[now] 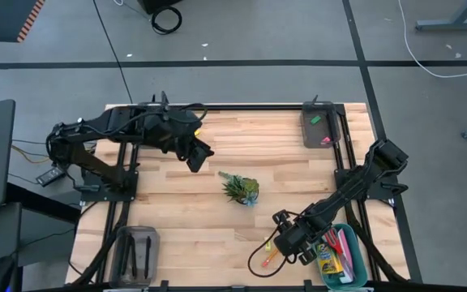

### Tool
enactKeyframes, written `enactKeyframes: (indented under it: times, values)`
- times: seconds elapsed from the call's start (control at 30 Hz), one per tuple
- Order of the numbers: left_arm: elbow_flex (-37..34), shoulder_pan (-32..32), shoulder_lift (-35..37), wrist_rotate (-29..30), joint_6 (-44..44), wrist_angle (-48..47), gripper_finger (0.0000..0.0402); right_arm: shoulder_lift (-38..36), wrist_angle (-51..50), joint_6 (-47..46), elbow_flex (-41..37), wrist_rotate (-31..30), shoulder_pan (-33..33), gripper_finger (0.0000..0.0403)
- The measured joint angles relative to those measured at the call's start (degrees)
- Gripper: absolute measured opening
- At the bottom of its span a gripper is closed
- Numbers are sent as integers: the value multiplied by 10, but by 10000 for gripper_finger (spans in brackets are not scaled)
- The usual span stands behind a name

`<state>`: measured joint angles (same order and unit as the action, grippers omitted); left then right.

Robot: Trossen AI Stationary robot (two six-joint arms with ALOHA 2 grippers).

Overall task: Sort crayons/erasers/pens/pencils in bins
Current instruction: Put the orange pencil into the top left black bin

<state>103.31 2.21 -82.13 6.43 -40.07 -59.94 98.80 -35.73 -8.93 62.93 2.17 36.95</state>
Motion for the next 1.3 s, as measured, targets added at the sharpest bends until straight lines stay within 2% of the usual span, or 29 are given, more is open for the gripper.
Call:
enactKeyframes:
  times: [0.3,0.83,1.0,1.3]
  values:
    - [0,34,0,80,-28,2,123,-4,98,2,-79,0,-1,183]
    - [0,35,0,95,-33,6,118,-5,160,2,-137,-4,-1,179]
    - [0,35,0,94,-32,6,118,-5,160,2,-137,-20,-1,146]
    - [0,35,0,94,-28,5,115,-5,160,1,-137,-22,-1,48]
